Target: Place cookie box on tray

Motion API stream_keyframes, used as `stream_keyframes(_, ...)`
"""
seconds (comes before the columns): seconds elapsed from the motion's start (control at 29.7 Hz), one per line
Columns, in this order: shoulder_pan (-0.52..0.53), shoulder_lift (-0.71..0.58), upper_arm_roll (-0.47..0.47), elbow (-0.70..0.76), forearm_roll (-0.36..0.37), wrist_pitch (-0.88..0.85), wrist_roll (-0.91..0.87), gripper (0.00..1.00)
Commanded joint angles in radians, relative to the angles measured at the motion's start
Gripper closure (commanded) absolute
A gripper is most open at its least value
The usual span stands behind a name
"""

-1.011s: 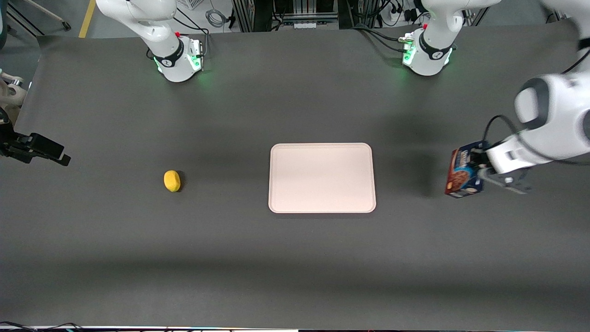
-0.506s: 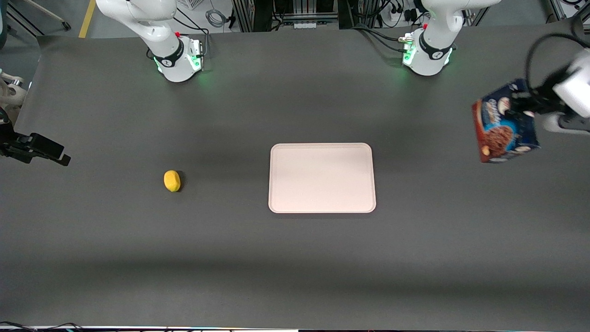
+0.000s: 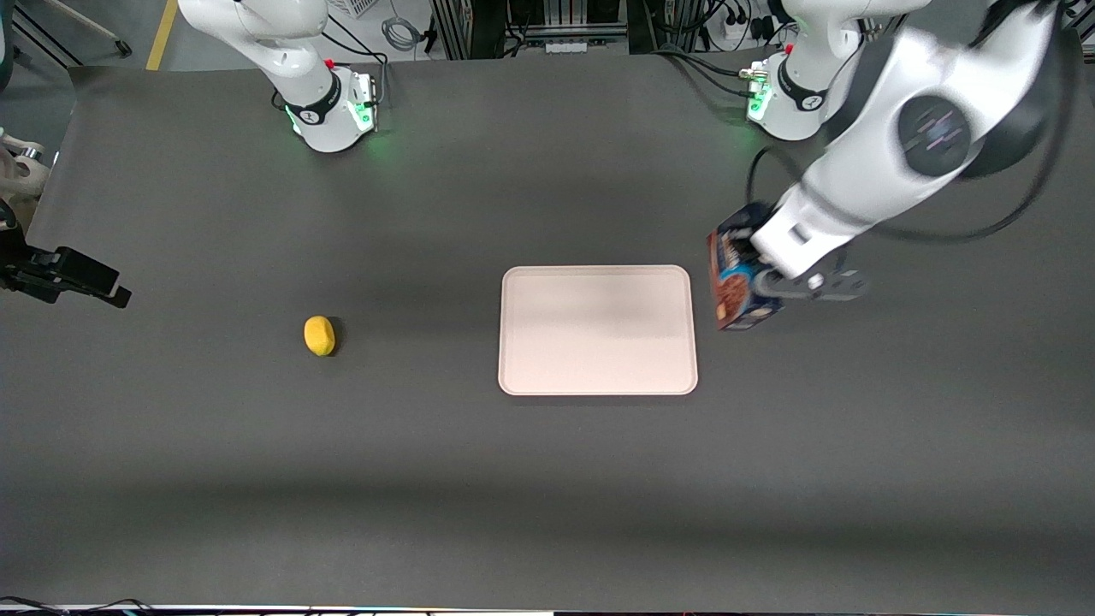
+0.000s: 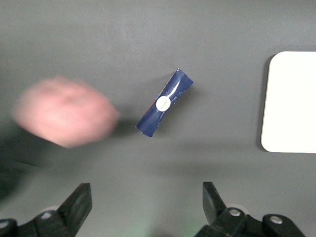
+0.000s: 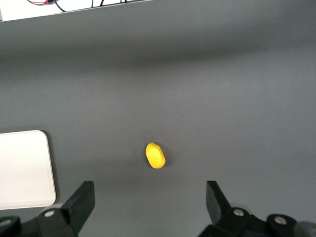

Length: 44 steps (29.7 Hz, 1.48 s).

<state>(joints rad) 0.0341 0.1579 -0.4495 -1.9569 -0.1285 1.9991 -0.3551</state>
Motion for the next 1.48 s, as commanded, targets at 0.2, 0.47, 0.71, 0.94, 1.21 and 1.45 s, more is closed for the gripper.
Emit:
stream_keyframes(0.2,-0.037,0.150,-0.029,-0.071,0.139,0.262,-0.165,1.00)
stream_keyframes(0.47,-0.042,0.213,-0.037,-0.077,0.213,0.325,-0.179,0.74)
stream_keyframes(0.71,-0.040,0.229,-0.038,-0.074,0.239,0.337,-0.179,0.00)
stream_keyframes(0.94,-0.028,0.184,-0.035,-0.053,0.239,0.288,-0.177,0.00)
stream_keyframes(1.21,-0.010,0.077,-0.009,0.091,0.225,-0.001,-0.163,0.00)
stream_keyframes(1.45,0.000,-0.069,0.121,0.326,0.194,-0.351,-0.070,0.00)
